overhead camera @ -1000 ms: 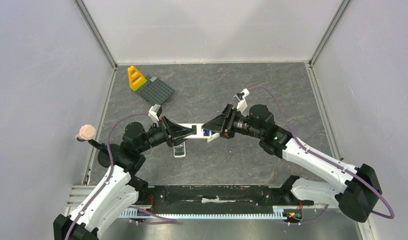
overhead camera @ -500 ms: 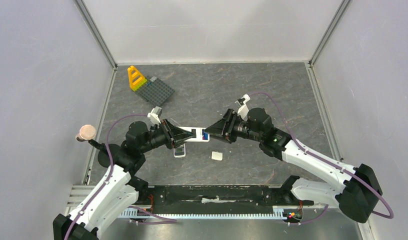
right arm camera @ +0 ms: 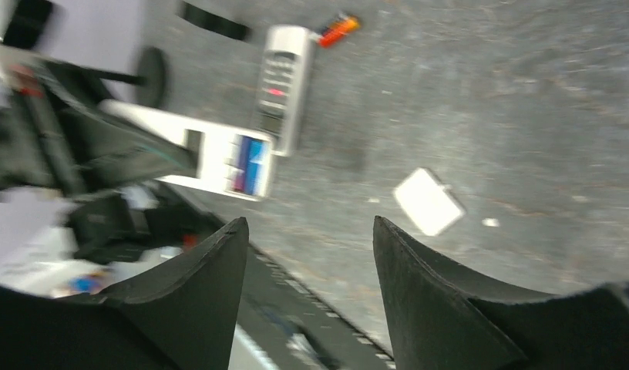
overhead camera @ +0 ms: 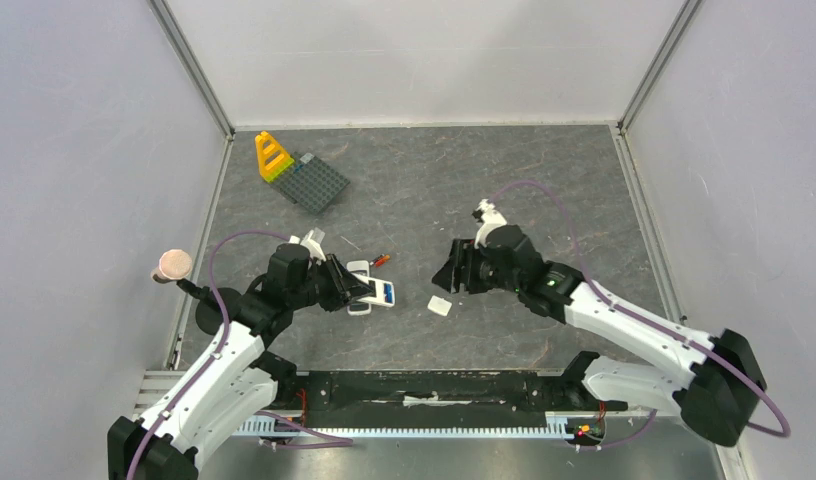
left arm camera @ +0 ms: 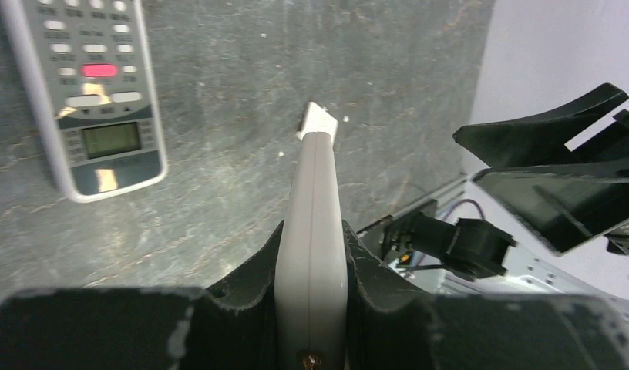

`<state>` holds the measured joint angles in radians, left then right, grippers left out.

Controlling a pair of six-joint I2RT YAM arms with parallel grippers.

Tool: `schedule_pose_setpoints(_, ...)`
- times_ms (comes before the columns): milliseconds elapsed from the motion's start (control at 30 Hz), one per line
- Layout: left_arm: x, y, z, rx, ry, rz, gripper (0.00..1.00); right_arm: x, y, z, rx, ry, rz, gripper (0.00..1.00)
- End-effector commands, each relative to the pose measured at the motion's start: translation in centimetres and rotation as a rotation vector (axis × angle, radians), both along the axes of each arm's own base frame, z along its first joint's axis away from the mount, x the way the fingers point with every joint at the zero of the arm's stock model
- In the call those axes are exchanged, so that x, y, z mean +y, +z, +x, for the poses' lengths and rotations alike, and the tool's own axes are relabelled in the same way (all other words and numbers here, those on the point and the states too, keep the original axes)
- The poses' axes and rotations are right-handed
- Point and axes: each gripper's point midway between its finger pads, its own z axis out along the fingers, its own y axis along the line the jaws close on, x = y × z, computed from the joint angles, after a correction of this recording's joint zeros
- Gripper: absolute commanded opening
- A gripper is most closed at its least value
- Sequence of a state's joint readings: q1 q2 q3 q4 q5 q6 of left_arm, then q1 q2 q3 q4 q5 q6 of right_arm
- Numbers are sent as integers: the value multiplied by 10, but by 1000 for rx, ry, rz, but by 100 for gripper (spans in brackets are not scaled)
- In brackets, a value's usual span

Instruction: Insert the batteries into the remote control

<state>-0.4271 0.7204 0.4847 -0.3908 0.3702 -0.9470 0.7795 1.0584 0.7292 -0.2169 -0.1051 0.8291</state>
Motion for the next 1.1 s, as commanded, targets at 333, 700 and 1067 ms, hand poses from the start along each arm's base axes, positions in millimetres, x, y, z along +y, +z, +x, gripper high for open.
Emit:
schedule_pose_setpoints(333, 31, -4, 20, -87, 66, 226, 2, -3, -82, 13, 87, -207, -559, 73)
schedule_pose_setpoints(700, 32, 4, 32, -145, 57, 264, 2, 16, -104, 12, 252, -480, -550, 89)
schedule_pose_setpoints(1067, 32, 3, 33, -169, 27, 282, 2, 5, -134, 2, 363, -611, -620, 82)
